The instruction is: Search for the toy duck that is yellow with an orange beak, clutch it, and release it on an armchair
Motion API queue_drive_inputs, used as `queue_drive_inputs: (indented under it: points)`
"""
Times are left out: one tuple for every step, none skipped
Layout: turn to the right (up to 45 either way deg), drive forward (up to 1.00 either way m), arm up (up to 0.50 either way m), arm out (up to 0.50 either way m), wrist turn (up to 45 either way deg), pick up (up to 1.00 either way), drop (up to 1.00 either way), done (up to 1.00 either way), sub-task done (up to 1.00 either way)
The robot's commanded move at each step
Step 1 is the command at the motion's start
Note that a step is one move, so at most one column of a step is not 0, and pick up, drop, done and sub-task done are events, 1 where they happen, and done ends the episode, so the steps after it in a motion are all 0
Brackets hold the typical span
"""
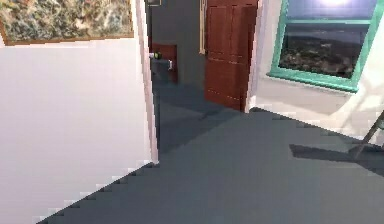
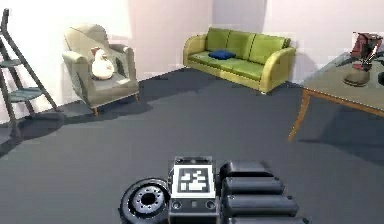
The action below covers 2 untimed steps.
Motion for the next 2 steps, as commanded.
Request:
queue_drive_inputs:
  points:
    - [45.0, 0.0, 0.0, 0.0, 0.0, 0.0, 0.0, 0.0, 0.0]
    - [45.0, 0.0, 0.0, 0.0, 0.0, 0.0, 0.0, 0.0, 0.0]
